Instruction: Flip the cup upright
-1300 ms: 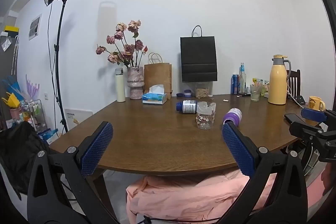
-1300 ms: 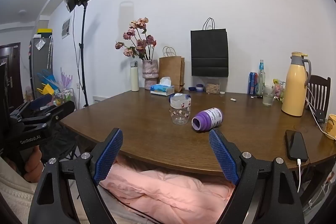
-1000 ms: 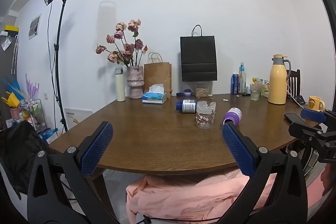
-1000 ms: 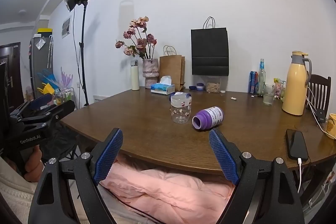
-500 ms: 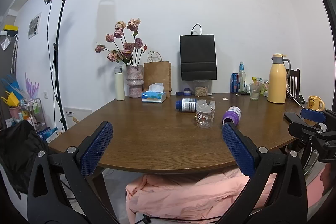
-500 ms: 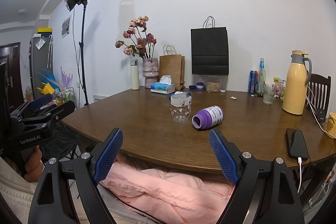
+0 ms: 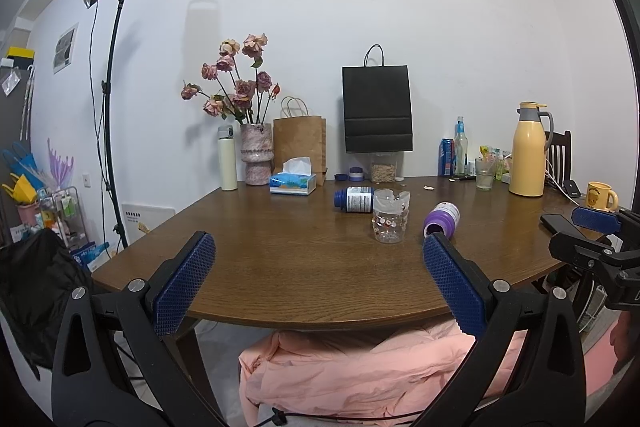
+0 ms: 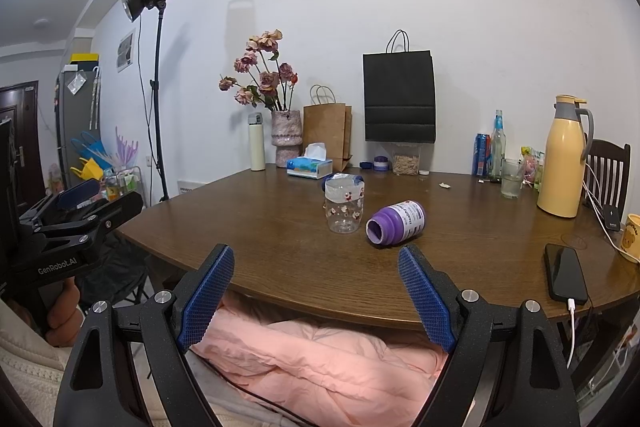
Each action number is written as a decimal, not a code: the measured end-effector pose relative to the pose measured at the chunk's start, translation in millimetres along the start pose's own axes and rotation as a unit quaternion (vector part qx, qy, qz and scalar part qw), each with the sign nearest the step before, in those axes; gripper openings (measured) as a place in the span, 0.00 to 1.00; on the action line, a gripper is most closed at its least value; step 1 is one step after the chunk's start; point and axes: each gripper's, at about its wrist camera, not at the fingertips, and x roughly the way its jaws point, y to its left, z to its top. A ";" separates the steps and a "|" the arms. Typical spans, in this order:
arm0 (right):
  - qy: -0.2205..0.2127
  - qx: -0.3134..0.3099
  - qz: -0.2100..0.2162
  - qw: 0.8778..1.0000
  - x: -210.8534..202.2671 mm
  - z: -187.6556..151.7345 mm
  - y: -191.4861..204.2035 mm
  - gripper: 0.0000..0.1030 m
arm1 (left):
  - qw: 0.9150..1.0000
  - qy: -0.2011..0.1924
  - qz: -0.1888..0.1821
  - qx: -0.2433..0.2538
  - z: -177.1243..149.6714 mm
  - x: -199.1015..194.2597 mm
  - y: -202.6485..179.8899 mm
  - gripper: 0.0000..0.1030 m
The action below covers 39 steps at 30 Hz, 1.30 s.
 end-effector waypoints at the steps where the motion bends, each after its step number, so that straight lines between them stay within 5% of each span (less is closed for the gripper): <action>1: 0.000 0.000 0.000 1.000 -0.1 0.1 0.0 0.86 | 1.000 0.000 0.000 0.000 -0.4 -0.2 -1.2 1.00; 39: -0.002 -0.001 -0.001 1.000 3.1 -2.1 -2.0 0.86 | 1.000 -0.001 0.000 0.001 2.3 -1.1 0.1 1.00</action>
